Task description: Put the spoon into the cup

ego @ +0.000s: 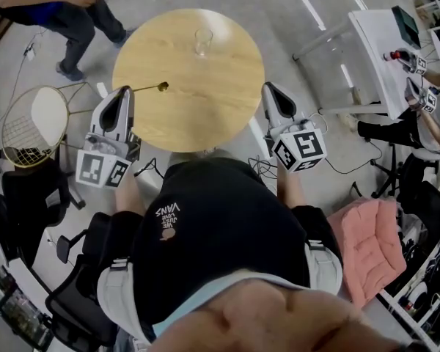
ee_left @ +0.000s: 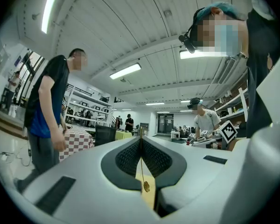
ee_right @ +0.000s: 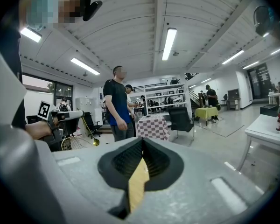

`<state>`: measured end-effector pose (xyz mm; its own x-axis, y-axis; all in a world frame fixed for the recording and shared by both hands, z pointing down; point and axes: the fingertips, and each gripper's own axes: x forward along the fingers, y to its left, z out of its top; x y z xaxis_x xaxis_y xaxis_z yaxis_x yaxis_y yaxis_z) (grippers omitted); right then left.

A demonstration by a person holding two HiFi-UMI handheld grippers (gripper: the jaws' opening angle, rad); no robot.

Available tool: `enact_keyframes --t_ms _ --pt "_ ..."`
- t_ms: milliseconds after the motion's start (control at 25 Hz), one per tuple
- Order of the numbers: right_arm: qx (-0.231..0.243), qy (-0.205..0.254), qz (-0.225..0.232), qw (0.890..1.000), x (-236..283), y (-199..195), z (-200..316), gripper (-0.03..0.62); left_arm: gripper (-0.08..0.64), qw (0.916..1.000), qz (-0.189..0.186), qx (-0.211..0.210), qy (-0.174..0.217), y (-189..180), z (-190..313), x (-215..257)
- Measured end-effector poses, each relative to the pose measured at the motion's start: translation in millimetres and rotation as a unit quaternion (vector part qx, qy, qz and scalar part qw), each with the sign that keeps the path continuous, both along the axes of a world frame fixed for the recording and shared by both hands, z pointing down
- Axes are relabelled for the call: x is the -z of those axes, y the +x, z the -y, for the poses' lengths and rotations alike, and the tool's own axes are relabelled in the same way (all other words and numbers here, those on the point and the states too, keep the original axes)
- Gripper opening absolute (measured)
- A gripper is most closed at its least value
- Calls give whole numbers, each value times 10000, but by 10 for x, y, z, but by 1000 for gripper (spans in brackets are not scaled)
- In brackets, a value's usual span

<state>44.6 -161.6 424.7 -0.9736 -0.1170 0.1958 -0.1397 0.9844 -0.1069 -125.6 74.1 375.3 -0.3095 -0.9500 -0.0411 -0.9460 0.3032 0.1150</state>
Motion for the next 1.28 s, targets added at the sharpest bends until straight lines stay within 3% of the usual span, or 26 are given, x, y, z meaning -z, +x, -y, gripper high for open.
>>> enact_keyframes --t_ms 320,640,960,1280 --pt "-157 -65 -55 9998 -76 -193 67 -2 5 9998 73 -190 -69 -304 156 4" --pt "-707 -162 -42 9974 -90 -387 -68 -2 5 9966 122 -795 -146 -654 222 75" --pt "-1294 -198 -23 9914 156 -547 -427 -2 5 9887 229 -1468 -188 -1069 195 359" --pt "-1949 -157 15 9807 269 -487 -633 -2 4 9758 327 -2159 -137 -1231 348 475"
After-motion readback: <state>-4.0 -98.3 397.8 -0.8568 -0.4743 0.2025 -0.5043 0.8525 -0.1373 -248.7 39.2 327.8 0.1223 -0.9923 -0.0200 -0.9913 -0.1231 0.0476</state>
